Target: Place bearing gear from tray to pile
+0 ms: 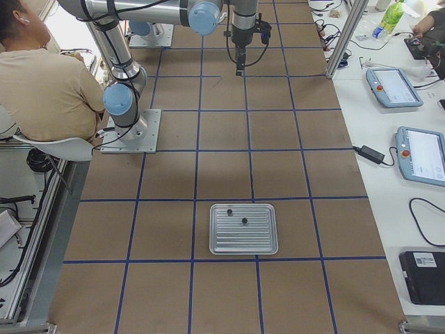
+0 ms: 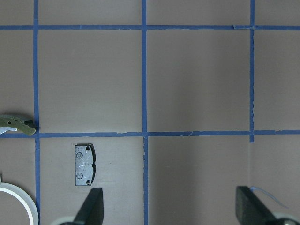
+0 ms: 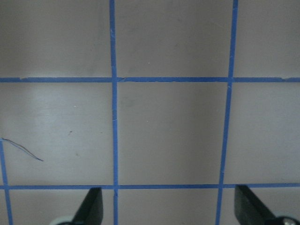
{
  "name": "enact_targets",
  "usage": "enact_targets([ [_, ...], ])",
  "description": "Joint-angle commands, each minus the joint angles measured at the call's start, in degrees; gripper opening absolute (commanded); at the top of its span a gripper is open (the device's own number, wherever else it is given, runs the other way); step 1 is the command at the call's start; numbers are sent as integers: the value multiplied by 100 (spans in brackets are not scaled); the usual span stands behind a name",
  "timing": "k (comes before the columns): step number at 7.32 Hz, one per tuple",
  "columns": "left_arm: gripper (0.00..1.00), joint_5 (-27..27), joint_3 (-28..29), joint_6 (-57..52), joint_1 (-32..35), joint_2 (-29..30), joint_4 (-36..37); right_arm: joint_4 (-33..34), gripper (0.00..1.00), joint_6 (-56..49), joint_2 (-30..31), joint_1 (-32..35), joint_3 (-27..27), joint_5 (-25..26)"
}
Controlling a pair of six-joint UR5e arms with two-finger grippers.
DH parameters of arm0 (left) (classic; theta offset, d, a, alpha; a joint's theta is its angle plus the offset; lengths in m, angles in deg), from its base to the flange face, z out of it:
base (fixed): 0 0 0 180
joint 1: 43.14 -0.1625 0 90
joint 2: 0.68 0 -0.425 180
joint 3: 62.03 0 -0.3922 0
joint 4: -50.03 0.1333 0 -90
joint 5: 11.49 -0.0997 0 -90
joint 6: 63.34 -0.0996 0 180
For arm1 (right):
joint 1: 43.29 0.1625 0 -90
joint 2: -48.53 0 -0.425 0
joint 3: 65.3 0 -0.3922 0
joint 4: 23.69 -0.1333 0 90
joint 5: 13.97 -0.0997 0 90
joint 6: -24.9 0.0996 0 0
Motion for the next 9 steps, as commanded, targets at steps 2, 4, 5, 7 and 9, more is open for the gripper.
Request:
enact_targets([
  [2, 100, 0, -2, 0, 2, 0, -2, 399, 100, -2566, -313, -1630, 9, 34],
  [4, 100, 0, 6, 0, 3, 0, -2, 1214, 100, -3799, -979, -2598, 52, 43],
  [5, 100, 0, 6, 0, 3, 0, -2, 1663, 100, -4318, -1340, -2941, 105, 260],
  [7, 100, 0, 6, 0, 3, 0, -2, 2403, 100, -5023, -1921, -3216, 106, 272],
  [9, 100, 0, 6, 0, 3, 0, 6, 2859, 100, -5333, -2474, -3585, 88, 210],
])
